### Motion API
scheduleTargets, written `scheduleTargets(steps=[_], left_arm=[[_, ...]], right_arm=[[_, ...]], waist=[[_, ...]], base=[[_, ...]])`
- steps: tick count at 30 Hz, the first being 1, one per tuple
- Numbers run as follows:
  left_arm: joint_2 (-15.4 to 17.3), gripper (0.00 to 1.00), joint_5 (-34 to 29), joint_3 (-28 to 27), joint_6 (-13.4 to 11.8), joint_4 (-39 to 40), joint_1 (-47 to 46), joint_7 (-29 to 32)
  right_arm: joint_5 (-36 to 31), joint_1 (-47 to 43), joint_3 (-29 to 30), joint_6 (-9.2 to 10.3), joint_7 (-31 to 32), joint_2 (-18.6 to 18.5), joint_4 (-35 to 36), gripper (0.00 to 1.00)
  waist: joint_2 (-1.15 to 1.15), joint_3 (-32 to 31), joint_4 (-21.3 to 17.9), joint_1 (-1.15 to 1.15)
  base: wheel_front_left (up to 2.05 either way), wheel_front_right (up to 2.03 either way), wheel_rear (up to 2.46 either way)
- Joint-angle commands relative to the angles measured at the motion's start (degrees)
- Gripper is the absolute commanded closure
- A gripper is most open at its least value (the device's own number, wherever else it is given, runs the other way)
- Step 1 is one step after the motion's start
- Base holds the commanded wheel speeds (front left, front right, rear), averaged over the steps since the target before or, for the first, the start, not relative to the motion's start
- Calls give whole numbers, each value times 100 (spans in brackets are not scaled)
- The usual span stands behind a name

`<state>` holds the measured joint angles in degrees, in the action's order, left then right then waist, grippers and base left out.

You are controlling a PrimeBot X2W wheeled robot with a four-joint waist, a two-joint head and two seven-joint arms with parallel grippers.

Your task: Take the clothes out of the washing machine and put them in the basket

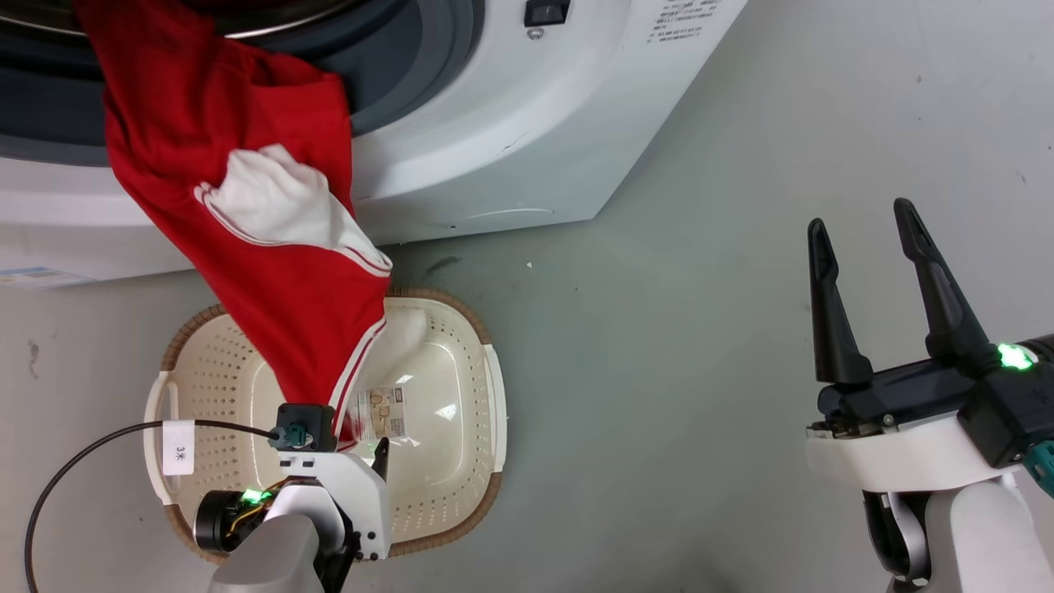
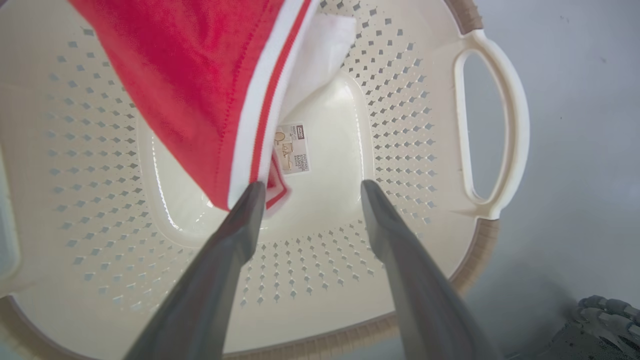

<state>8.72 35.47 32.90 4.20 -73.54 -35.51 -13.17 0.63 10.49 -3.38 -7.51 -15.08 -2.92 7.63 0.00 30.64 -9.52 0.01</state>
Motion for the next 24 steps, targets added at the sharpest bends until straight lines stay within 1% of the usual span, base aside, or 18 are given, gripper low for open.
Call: scheduleTargets(steps=[1,8,15,19,22,23,24], left_arm=[[22,0,15,11,-21,-14,45,23],[19,0,76,-5,-39,-23,243,-45],[2,0,18,-16,-85,109,562,-203],[132,0,-179,-197,-277,831,836,-204],[210,0,-450,-403,-451,1458,1103,-203],[210,0,-450,-403,-451,1458,1103,-203],[230,0,-554,-490,-501,1672,1206,-203]], right_arm=[[38,-16,-12,4,-14,7,-18,0],[62,-131,-28,4,-14,7,-92,0],[70,-375,-46,4,-14,7,-178,0],[40,-560,-19,4,-14,7,-218,0],[16,-707,-17,4,-14,7,-246,0],[16,-707,-17,4,-14,7,-246,0],[7,-756,-19,4,-14,7,-258,0]], waist=[[0,-114,12,-1],[0,-449,84,-1],[0,-1056,196,-1],[0,-1355,280,-1],[0,-1567,326,-1],[0,-1567,326,-1],[0,-1634,337,-1]], base=[[0,0,0],[0,0,0],[0,0,0],[0,0,0],[0,0,0],[0,0,0],[0,0,0]])
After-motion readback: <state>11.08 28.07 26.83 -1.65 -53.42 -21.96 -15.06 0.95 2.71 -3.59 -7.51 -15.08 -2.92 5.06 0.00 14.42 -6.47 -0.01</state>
